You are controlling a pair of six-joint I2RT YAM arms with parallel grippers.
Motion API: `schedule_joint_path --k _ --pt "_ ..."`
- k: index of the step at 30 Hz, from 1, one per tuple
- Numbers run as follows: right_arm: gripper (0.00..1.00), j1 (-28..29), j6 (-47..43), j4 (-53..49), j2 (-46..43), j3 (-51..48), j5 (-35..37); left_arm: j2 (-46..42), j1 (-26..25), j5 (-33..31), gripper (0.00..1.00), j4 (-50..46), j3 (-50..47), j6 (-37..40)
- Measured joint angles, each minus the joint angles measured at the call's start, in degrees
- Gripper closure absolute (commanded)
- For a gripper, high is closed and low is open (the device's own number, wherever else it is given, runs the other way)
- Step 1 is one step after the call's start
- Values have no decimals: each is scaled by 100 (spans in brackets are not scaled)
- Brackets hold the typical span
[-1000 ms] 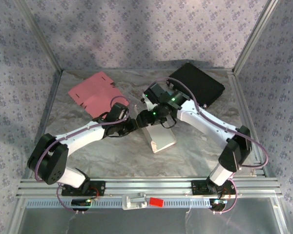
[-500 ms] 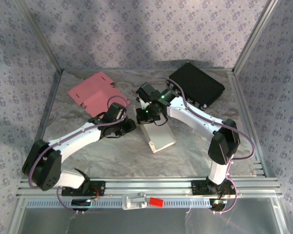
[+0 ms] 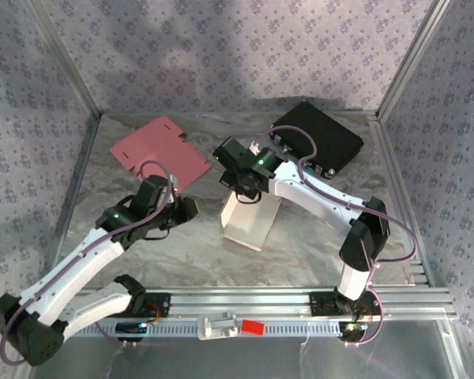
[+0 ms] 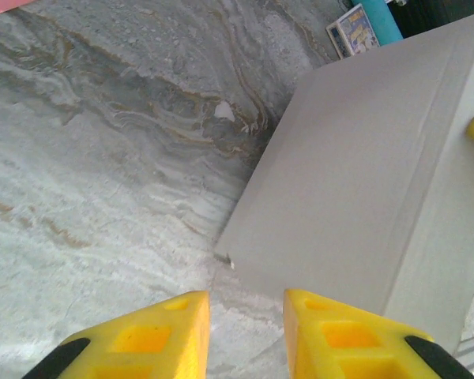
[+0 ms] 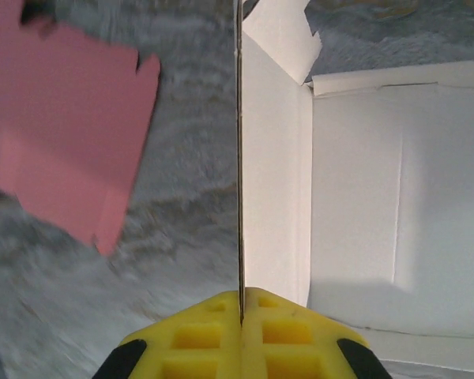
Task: Fold the paper box
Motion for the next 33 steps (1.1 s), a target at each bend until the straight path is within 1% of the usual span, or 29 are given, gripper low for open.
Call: schedule_joint_path --k 4,6,9,12,19,20,21,23,25,27,30,32,33 --pt "100 98 1606 -468 33 376 629 -374 0 31 70 -365 -70 92" --pt "100 101 2337 -876 192 807 863 -479 0 96 70 -544 -101 151" --pt "100 90 3091 -1473 625 1604 1139 -557 0 188 69 -758 -142 238" --pt "100 48 3456 -1845 990 2065 1257 -546 0 254 69 -903 -142 350" --pt "100 -138 3781 -2210 1443 2122 1248 -352 0 313 68 -1134 -142 625" --pt "96 -170 3801 -2227 1484 2122 1248 -317 0 313 68 -1134 -142 662" --pt "88 -197 3818 -2229 1510 2122 1246 -278 0 313 68 -1134 -142 697" --pt "77 -247 3836 -2218 1523 2122 1248 -186 0 313 68 -1128 -142 752" --pt "69 -291 3858 -2170 1517 2122 1250 -52 0 317 67 -1123 -140 826" --pt "63 -326 3871 -2065 1508 2081 1248 114 0 332 67 -1095 -140 894" --pt "57 -387 3794 -1840 1353 1797 1250 378 0 330 66 -975 -136 975" --pt "55 -437 3471 -1672 1154 1554 1281 562 0 330 65 -890 -87 1019" --pt "54 -474 3150 -1517 1001 1399 1322 658 0 326 64 -826 -44 1051"
